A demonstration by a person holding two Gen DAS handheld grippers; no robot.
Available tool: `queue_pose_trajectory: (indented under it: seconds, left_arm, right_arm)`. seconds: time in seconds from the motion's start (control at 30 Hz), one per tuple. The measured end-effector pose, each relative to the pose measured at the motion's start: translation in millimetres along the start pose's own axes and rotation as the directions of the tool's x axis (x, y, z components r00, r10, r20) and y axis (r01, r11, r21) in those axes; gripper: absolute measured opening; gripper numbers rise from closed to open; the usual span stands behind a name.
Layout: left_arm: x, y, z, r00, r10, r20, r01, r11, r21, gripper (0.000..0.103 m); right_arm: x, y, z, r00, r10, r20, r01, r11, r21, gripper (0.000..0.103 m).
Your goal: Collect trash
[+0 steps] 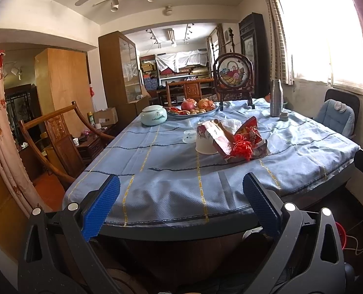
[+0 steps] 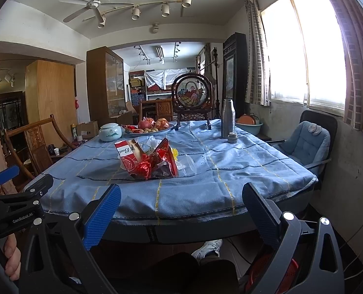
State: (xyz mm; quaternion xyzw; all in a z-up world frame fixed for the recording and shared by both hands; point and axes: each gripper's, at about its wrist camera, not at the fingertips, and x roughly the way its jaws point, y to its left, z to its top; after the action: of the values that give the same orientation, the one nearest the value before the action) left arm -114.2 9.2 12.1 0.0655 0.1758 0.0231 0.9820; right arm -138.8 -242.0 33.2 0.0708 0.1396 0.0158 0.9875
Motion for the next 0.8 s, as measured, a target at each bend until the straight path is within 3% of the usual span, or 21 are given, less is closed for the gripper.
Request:
queue_pose_trajectory:
  seconds: [0.8]
  left_arm:
    - [4.1, 0.9, -7.2, 1.0, 0.003, -0.013, -0.003, 1.0, 0.002, 0.096]
  right_arm:
    - [-1.0, -0.4, 0.1, 1.0, -0.003, 0.002, 0.003, 1.0, 0.0, 0.097]
